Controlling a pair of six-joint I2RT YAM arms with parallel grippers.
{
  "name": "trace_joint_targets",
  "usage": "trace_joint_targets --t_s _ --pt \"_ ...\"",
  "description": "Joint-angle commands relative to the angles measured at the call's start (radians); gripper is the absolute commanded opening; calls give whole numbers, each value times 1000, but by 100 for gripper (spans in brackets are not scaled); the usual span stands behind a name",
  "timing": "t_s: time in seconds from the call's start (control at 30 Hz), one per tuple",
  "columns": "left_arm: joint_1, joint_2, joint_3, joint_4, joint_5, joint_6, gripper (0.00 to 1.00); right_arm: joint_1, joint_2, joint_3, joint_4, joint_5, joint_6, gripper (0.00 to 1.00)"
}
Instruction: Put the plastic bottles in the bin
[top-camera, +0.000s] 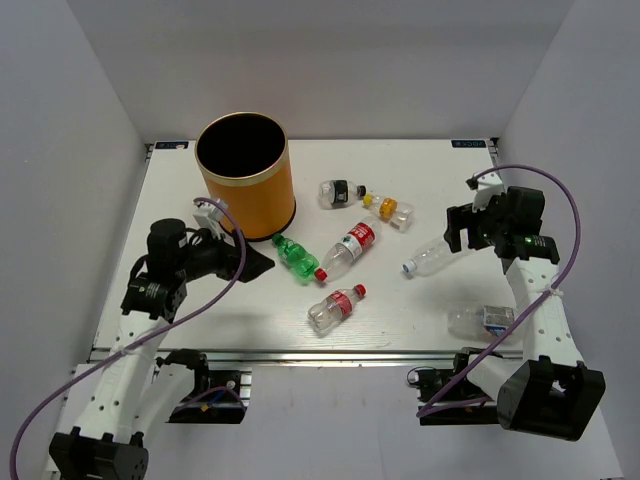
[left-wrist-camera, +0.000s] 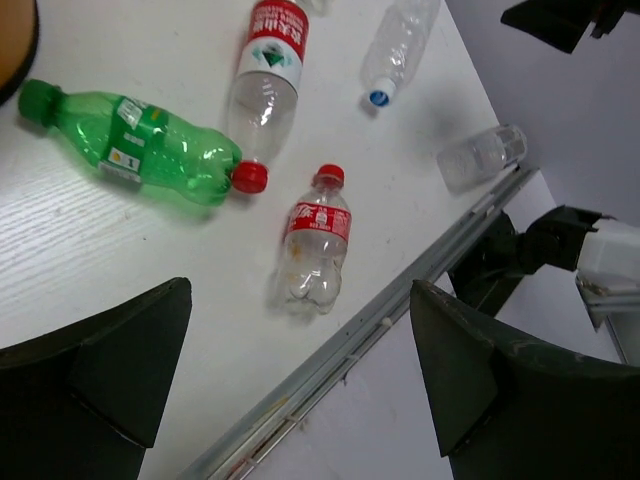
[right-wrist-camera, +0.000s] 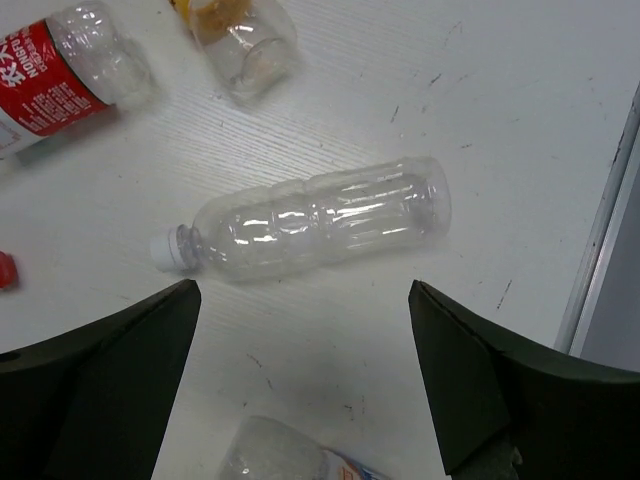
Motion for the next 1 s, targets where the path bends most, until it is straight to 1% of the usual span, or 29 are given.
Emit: trace_joint_targets --t_s 0.0,0.03,0.07,0.17,0.23,0.33,0.37,0.4,0.43,0.47,0.5,0.53,0.57,0.6,0.63,0.67,0.7,0.73,0.8,0.87,0.97 --pt "-31 37 -12 30 70 39 100 1 -29 -4 -45 -18 -29 90" --pt "-31 63 -12 42 70 39 100 -2 -35 -2 -75 -53 -41 90" --pt "-60 78 -12 54 70 48 100 -5 -40 1 -89 -96 -96 90" --pt "-120 152 0 78 33 94 100 -8 -50 9 -148 -162 -162 90" --pt "-157 199 31 78 -14 129 100 -8 -55 9 -159 -156 -170 90" --pt "-246 305 91 67 -76 197 100 -8 -43 10 -188 -143 -207 90" --pt "-273 334 121 67 -91 213 100 -9 -40 9 -209 -139 -212 86" --pt "-330 394 138 56 -105 244 97 -11 -38 12 -223 -159 -238 68" --pt "-359 426 157 38 -140 261 94 -9 -35 6 -231 -161 -245 42" --pt "-389 458 195 24 -157 281 87 -9 -44 -1 -238 -156 -249 16" --pt "-442 492 218 7 -170 330 81 -9 -52 -2 -243 -159 -249 0" --pt "-467 526 241 -11 -189 353 77 -11 -60 -11 -249 -161 -252 0" --pt "-490 584 281 -36 -202 368 66 -15 -66 -14 -254 -162 -252 0" --pt "-526 615 304 -53 -211 394 61 -15 -76 -17 -257 -168 -258 23" --pt "-545 647 356 -95 -226 395 58 -17 -75 -24 -263 -169 -261 48" --pt "-562 702 376 -109 -243 395 59 -18 -77 -24 -267 -164 -262 72" --pt "-599 727 393 -122 -274 404 63 -22 -80 -25 -261 -149 -258 90" --pt "-617 745 404 -122 -294 404 70 -23 -80 -27 -261 -142 -252 90" --pt "-669 794 404 -107 -337 385 77 -26 -81 -25 -252 -112 -239 90" --pt "-695 833 404 -96 -366 372 80 -32 -70 -19 -249 -95 -224 90" --pt "-740 908 428 -96 -433 358 80 -40 -58 -13 -231 -49 -193 90"
